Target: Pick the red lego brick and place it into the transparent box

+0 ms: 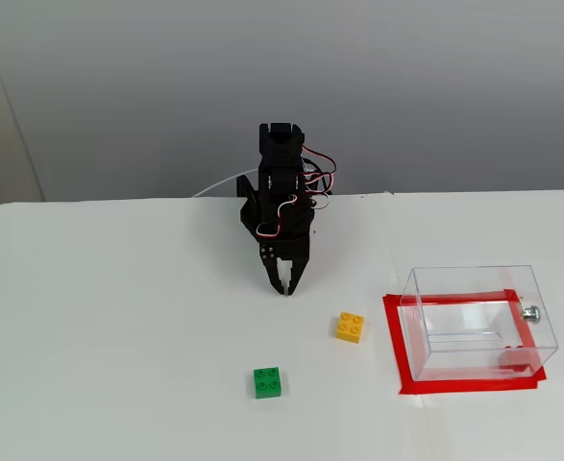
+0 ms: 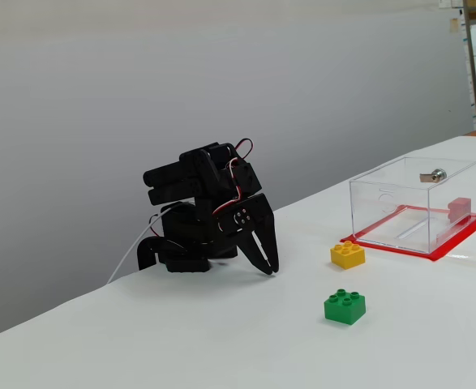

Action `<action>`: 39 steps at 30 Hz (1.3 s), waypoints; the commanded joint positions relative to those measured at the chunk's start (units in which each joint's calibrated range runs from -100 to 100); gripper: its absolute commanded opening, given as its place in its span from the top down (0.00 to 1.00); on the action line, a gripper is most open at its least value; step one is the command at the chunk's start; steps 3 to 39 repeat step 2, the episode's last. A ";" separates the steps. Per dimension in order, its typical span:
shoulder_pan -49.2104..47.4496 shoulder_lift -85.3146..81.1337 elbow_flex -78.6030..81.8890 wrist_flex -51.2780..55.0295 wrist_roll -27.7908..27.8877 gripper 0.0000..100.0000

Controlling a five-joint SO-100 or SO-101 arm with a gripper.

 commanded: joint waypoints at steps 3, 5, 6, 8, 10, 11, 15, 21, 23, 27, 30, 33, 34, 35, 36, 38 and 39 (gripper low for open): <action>-0.25 -0.42 -1.52 0.29 0.12 0.97; -0.25 -0.42 -1.52 0.29 0.12 0.97; -0.25 -0.42 -1.52 0.29 0.12 0.97; -0.25 -0.42 -1.52 0.29 0.12 0.97; -0.25 -0.42 -1.52 0.29 0.12 0.97; -0.25 -0.42 -1.52 0.29 0.12 0.97; -0.25 -0.42 -1.52 0.29 0.12 0.97; -0.25 -0.42 -1.52 0.29 0.12 0.97; -0.25 -0.42 -1.52 0.29 0.12 0.97; -0.25 -0.42 -1.52 0.29 0.12 0.97; -0.25 -0.42 -1.52 0.29 0.12 0.97; -0.25 -0.42 -1.52 0.29 0.12 0.97; -0.25 -0.42 -1.52 0.29 0.12 0.97; -0.25 -0.42 -1.52 0.29 0.12 0.97; -0.25 -0.42 -1.52 0.29 0.12 0.97; -0.25 -0.42 -1.52 0.29 0.12 0.97; -0.25 -0.42 -1.52 0.29 0.12 0.97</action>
